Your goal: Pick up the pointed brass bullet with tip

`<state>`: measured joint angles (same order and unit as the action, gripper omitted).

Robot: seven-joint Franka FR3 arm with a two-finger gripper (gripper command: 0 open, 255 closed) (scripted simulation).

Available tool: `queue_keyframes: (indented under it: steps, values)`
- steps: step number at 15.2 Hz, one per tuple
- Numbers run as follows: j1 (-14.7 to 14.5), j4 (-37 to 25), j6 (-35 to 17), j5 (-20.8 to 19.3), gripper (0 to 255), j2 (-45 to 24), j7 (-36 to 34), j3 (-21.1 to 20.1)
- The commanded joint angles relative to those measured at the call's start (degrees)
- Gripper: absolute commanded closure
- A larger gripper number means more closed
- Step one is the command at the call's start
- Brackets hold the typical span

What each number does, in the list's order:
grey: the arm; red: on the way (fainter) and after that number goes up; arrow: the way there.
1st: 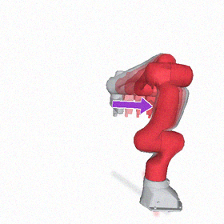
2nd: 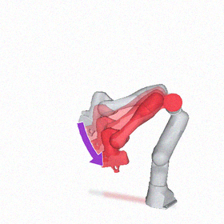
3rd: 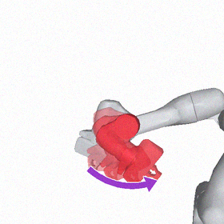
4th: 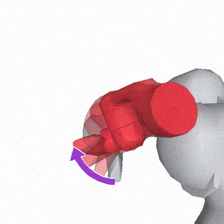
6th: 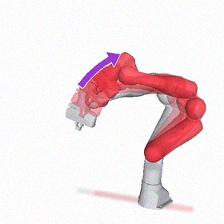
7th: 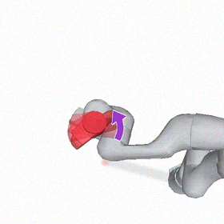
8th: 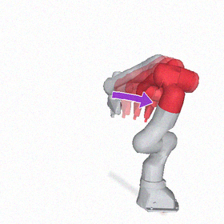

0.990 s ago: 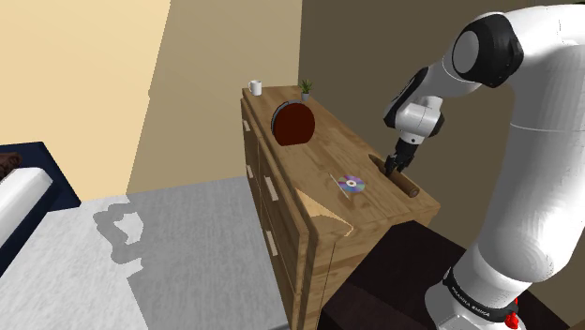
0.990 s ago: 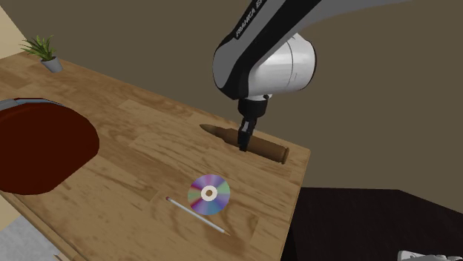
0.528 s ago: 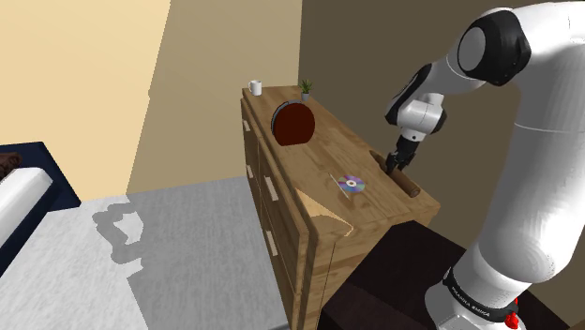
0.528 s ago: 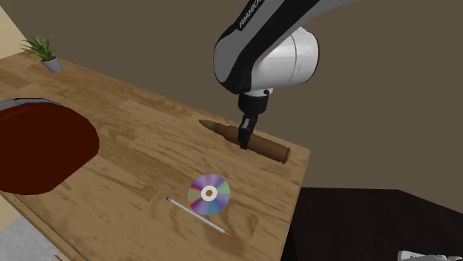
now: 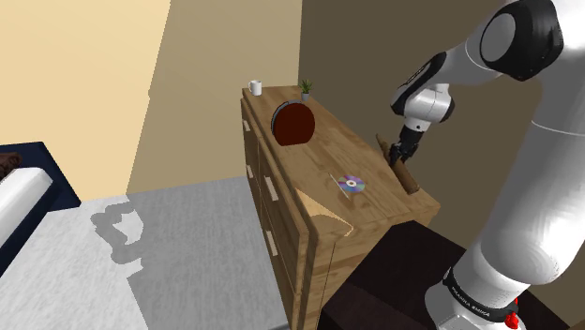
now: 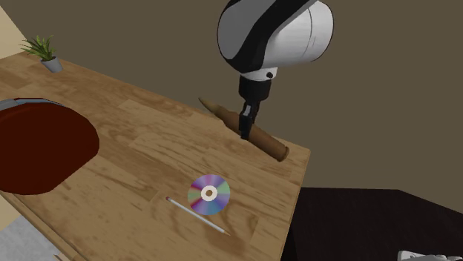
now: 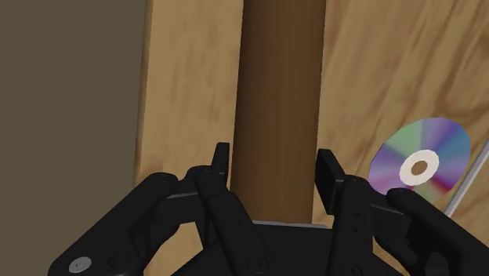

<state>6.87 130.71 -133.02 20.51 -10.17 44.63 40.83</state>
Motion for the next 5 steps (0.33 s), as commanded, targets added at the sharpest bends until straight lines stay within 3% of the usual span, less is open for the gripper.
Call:
queue_keyframes:
  steps: [1, 5]
  values:
    - [-0.4, -0.3, 0.9, -1.8, 255, 1.8, -1.5, 0.7]
    - [-0.7, -0.6, 2.2, -3.5, 255, 3.3, -2.8, 1.1]
